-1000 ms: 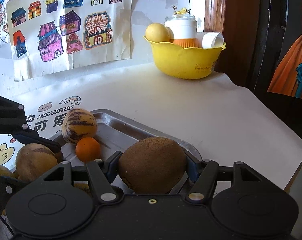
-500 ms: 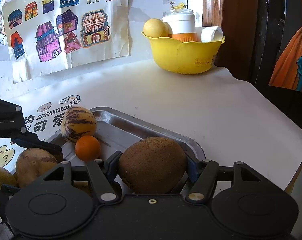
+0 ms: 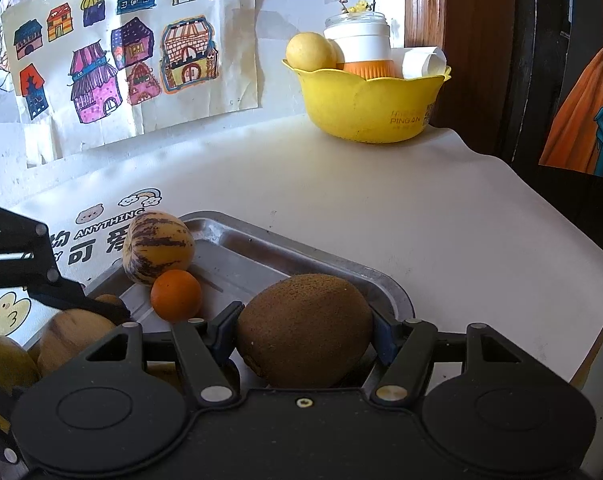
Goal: Organize fruits
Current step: 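Lower the brown fruit into the tray with the left gripper while the right gripper lowers the kiwi, then open the left gripper to release the brown fruit while the right gripper releases the kiwi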
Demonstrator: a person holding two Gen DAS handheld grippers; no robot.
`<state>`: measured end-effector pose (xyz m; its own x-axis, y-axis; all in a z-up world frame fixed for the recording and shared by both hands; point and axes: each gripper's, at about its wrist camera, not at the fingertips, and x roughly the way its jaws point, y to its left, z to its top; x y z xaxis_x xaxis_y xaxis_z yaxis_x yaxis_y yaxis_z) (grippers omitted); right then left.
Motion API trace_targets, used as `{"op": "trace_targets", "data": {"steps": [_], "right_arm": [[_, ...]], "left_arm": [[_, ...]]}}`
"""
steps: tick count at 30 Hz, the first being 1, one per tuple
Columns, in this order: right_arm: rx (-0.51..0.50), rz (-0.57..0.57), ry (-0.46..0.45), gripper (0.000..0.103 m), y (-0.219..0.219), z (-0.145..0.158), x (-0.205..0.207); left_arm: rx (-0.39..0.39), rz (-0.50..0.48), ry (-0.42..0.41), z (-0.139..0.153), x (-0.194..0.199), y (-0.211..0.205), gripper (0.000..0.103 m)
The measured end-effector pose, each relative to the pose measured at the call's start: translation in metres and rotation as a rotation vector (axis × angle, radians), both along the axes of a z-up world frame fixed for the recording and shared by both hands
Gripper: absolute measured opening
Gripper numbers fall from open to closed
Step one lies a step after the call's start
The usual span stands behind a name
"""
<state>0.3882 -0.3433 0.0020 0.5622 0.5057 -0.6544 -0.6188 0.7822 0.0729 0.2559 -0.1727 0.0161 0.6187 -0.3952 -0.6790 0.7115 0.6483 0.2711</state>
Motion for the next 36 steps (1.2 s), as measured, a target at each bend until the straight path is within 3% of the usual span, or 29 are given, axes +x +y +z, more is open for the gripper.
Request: {"op": "trace_targets", "data": {"steps": [18, 36], "right_arm": [[-0.015, -0.008, -0.006, 0.068, 0.002, 0.0, -0.003], [-0.014, -0.014, -0.039, 0.079, -0.001, 0.012, -0.013]], "left_arm": [[0.031, 0.015, 0.007, -0.004, 0.002, 0.002, 0.056], [0.036, 0.03, -0.033, 0.003, -0.002, 0.002, 0.076]]}}
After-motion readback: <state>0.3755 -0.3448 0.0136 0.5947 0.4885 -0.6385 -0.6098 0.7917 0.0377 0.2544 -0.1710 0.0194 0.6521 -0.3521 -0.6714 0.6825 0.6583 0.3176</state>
